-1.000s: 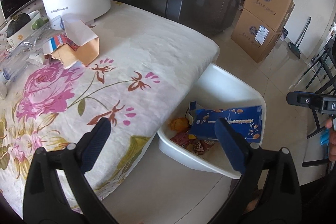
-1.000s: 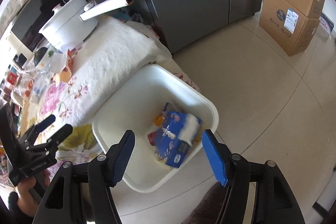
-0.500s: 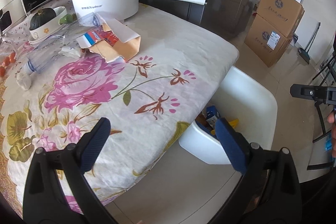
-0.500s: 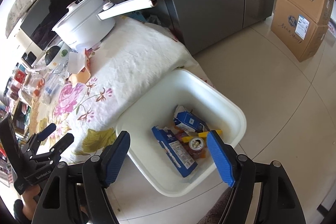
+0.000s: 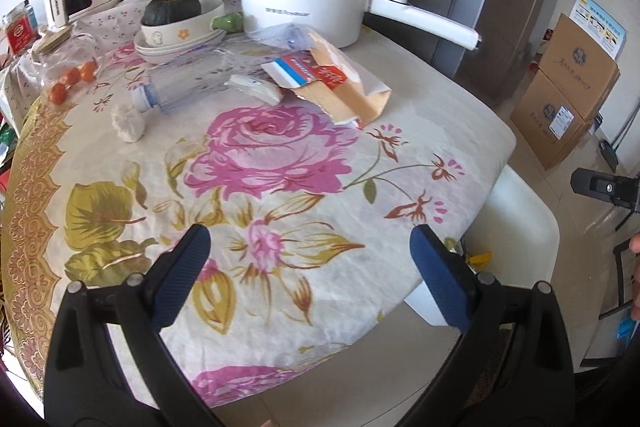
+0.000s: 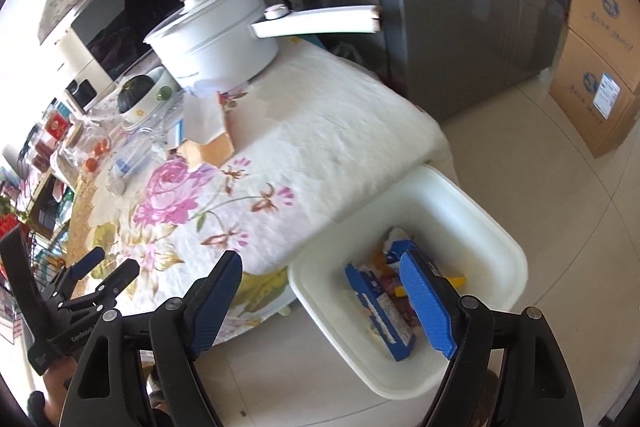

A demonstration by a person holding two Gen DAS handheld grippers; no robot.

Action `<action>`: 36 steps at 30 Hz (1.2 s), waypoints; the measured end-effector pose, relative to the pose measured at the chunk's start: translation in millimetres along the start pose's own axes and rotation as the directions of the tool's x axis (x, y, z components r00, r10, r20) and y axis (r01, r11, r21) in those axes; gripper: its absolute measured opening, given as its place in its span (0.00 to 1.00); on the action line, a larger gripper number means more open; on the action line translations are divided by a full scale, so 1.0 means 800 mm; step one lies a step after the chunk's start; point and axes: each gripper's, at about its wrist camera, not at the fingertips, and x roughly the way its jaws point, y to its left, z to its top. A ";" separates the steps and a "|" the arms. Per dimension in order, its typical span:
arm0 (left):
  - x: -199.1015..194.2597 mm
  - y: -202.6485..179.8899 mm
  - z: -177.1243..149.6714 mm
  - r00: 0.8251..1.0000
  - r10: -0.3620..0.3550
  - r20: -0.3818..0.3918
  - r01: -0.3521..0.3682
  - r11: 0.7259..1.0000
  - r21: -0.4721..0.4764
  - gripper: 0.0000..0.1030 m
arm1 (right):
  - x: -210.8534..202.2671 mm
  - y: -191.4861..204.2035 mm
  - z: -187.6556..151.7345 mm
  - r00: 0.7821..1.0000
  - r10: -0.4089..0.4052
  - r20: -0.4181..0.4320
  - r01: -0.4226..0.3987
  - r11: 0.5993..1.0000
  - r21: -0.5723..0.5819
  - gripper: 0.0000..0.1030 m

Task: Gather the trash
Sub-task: 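Move both open tools back toward the water bottle and white paper box, then grasp the clear Ganten bottle with left gripper while right gripper grasps the white paper box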

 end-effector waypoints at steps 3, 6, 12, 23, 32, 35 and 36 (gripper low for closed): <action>-0.003 0.025 0.002 1.000 0.027 0.012 -0.027 0.999 -0.021 0.97 | 0.012 0.026 0.007 1.000 0.020 0.002 -0.020 1.000 -0.021 0.81; -0.004 0.048 0.004 0.998 0.057 0.019 -0.057 0.998 -0.015 0.97 | 0.031 0.054 0.016 1.000 0.030 0.003 -0.030 0.998 -0.061 0.81; 0.007 0.100 0.021 0.991 0.135 0.023 -0.136 0.989 0.061 0.97 | 0.076 0.104 0.038 0.999 0.038 -0.005 -0.038 0.983 -0.180 0.81; 0.059 0.167 0.103 0.988 0.129 0.084 -0.141 0.979 0.149 0.97 | 0.145 0.121 0.123 0.985 0.172 -0.001 -0.170 0.977 -0.131 0.81; 0.146 0.151 0.159 0.997 0.076 0.006 -0.075 0.959 0.274 0.97 | 0.227 0.114 0.151 0.965 0.253 -0.068 -0.257 0.965 -0.055 0.81; 0.172 0.150 0.172 0.998 0.063 -0.031 -0.052 0.956 0.290 0.97 | 0.246 0.114 0.153 0.961 0.263 -0.082 -0.267 0.962 -0.053 0.81; 0.178 0.150 0.174 0.997 0.063 -0.043 -0.047 0.954 0.295 0.96 | 0.249 0.113 0.153 0.961 0.264 -0.084 -0.269 0.962 -0.052 0.81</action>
